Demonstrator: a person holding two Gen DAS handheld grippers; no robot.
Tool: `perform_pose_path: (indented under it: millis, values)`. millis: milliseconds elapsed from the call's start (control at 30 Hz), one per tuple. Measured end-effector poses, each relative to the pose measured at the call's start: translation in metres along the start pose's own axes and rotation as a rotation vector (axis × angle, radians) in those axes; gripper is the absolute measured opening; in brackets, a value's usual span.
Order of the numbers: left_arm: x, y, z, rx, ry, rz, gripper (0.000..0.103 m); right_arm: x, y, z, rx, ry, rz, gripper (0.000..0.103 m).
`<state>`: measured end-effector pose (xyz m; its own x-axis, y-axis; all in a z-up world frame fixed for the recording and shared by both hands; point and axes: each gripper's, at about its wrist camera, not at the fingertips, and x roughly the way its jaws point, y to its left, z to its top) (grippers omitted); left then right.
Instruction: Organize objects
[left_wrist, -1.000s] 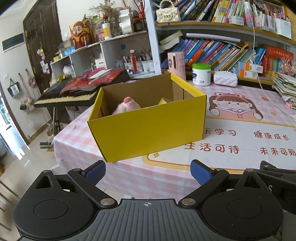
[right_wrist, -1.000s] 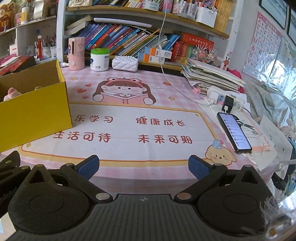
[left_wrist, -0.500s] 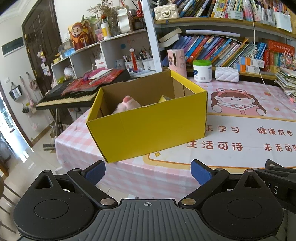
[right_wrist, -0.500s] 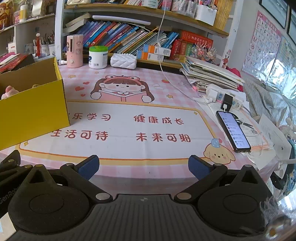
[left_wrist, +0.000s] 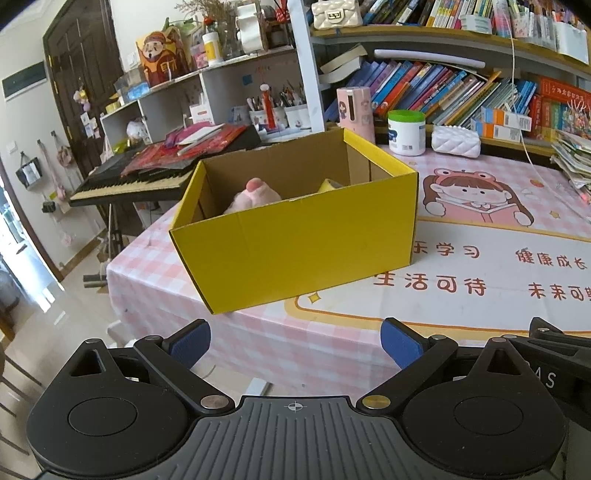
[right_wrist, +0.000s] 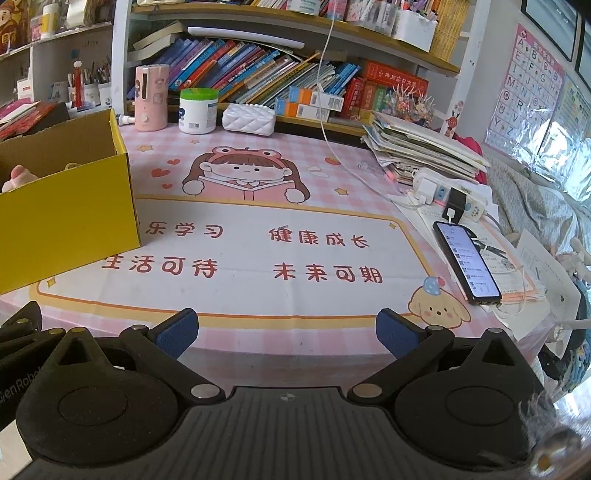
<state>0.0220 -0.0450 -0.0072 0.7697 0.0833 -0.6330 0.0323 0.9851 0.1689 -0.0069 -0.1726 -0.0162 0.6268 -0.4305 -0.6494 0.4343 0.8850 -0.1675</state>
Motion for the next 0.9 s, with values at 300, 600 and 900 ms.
perform_pose_path:
  millis: [300,600,900]
  values:
    - [0.0008,-0.0003,0.0000,0.001,0.004,-0.002,0.100,0.0004,0.0000,-0.0003,0.002,0.001,0.001,0.103]
    - [0.0006,-0.0009,-0.0002,0.002,0.005,-0.004,0.100,0.0003,-0.0003,0.0002,0.002,0.001,0.000,0.103]
    - [-0.0006,-0.0019,-0.0018,0.005,0.006,-0.008,0.100,0.0006,-0.0012,-0.0005,0.001,0.001,0.001,0.103]
